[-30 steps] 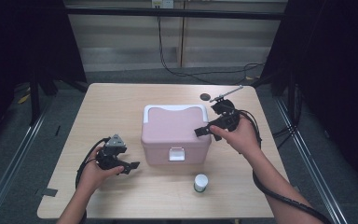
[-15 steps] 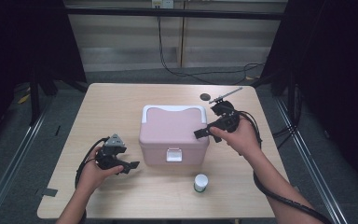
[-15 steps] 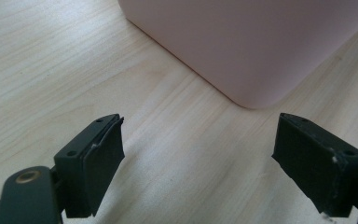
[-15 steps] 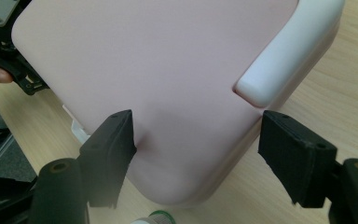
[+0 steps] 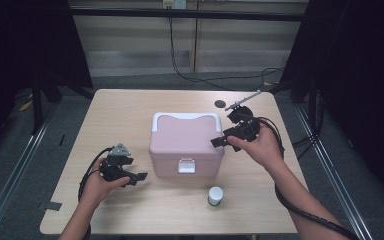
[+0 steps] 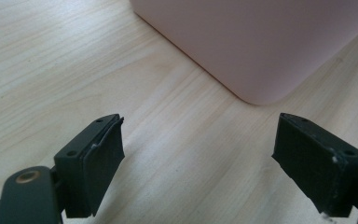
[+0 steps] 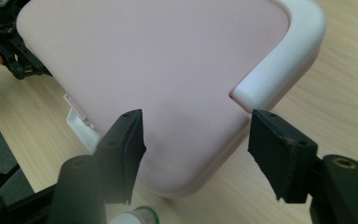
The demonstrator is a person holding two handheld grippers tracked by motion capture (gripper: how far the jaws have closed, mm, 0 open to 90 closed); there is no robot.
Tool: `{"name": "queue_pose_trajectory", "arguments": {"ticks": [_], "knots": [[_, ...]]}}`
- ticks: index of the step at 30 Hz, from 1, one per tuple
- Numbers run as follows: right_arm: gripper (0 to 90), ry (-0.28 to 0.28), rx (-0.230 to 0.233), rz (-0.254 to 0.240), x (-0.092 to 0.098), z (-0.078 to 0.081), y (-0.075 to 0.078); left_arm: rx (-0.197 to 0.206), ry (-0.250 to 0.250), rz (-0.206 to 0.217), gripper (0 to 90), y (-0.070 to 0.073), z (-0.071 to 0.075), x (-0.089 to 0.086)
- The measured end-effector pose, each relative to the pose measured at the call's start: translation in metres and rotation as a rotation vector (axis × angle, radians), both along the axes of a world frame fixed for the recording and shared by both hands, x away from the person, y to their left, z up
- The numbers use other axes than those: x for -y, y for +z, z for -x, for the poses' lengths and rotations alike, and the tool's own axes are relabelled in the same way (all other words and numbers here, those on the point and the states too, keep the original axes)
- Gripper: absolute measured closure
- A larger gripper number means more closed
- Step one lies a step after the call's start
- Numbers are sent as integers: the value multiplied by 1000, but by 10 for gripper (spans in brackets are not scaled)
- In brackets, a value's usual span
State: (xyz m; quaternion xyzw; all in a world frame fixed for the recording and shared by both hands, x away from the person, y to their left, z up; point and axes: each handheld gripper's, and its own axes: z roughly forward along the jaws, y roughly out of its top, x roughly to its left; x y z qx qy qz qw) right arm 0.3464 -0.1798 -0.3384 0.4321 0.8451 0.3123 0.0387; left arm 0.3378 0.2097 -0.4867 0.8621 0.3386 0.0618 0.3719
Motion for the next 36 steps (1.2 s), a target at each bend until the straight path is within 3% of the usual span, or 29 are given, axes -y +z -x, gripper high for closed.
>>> {"name": "queue_pose_trajectory", "arguments": {"ticks": [2, 6, 8, 10, 16, 21, 26, 30, 36], "knots": [[392, 6, 31, -1, -1, 0, 5, -9, 2, -4, 154, 0, -1, -2], [438, 31, 51, -12, -3, -1, 9, -24, 18, -1, 153, -1, -2, -4], [474, 65, 67, -14, -8, -2, 7, -29, 22, -6, 154, 0, -3, -5], [495, 91, 93, 15, -13, -1, 4, -38, 18, -2, 154, 1, -3, -5], [549, 120, 144, 32, -24, -1, -3, -59, 26, -33, 152, 4, -5, -5], [631, 127, 186, 77, -29, 1, -4, -96, 50, -9, 152, 13, -6, -10], [766, 136, 189, 74, -28, 3, -4, -127, 73, 39, 152, 22, -9, -15], [900, 151, 172, 42, -28, 5, -6, -151, 87, 44, 153, 29, -11, -18], [900, 144, 178, 26, -27, 6, -7, -194, 130, 49, 153, 42, -16, -21]]}}
